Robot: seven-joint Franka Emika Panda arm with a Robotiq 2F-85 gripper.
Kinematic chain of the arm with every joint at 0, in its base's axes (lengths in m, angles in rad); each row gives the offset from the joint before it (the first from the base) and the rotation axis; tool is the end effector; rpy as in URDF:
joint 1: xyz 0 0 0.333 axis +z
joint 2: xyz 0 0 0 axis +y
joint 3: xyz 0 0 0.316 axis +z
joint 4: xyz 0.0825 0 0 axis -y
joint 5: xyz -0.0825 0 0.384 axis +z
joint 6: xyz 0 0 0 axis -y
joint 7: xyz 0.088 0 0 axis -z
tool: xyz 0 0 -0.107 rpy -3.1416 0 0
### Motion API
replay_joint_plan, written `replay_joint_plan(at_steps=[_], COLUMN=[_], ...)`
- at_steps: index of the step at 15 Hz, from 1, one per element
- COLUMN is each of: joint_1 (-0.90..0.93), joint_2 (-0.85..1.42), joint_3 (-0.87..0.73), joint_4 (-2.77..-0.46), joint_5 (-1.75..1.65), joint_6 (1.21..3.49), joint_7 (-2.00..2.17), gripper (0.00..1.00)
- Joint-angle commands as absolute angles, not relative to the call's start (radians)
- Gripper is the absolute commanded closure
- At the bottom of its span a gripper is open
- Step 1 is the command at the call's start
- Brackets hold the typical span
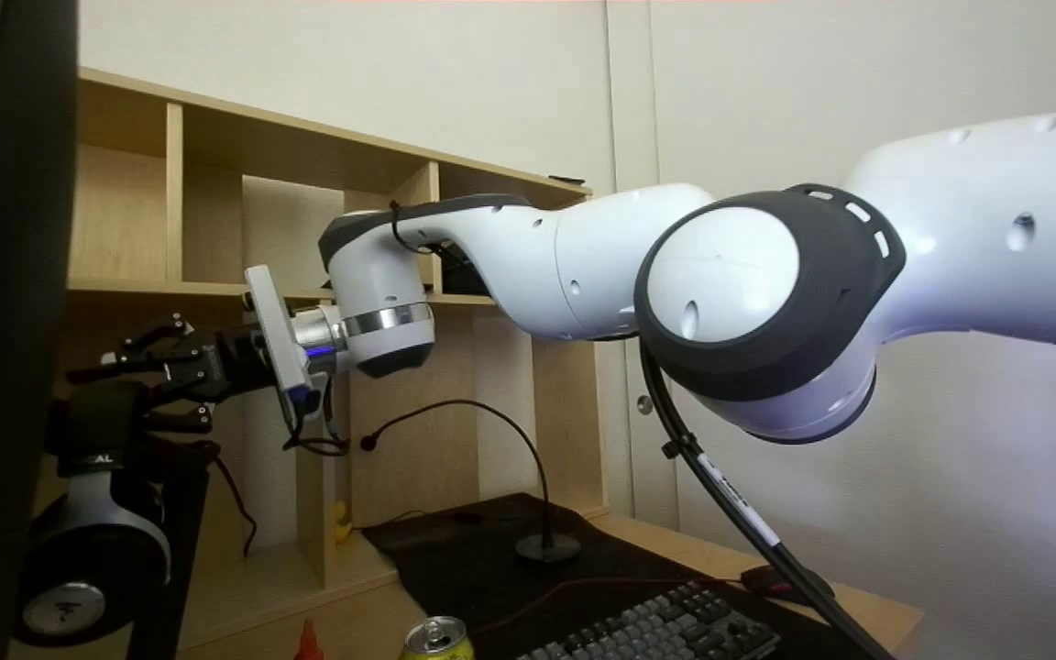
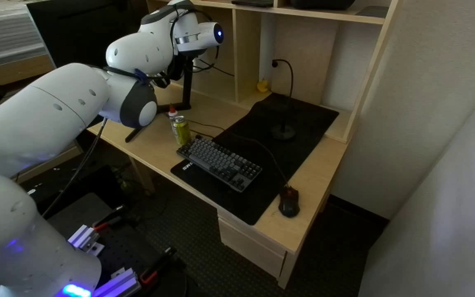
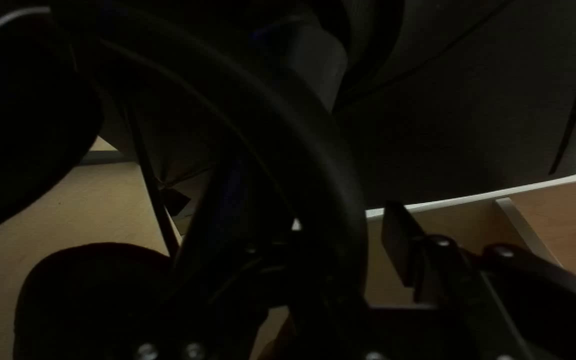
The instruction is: Hang the headphones on the back of the desktop
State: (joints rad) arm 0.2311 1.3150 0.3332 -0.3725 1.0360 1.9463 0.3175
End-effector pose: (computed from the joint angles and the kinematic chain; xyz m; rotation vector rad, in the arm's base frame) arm 0.7749 0.3129 0.3523 -1.7817 0.3097 0.2274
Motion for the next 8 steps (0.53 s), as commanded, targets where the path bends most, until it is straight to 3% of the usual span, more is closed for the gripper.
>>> replay_joint_plan(at_steps=[1,5,8], joint_1=[0.214,0.213,0.201], joint_2=[1.252,1.191,1.159], joint_3=[0.330,0.265,0.222], joint_4=[-0.413,-0.424,-0.417], joint_5=[0.986,0.846,0.703], joint_6=[1.901,1.861,1.819], joint_7=[0.326,0.389,0.438], gripper=[0.31,0.04,0.00])
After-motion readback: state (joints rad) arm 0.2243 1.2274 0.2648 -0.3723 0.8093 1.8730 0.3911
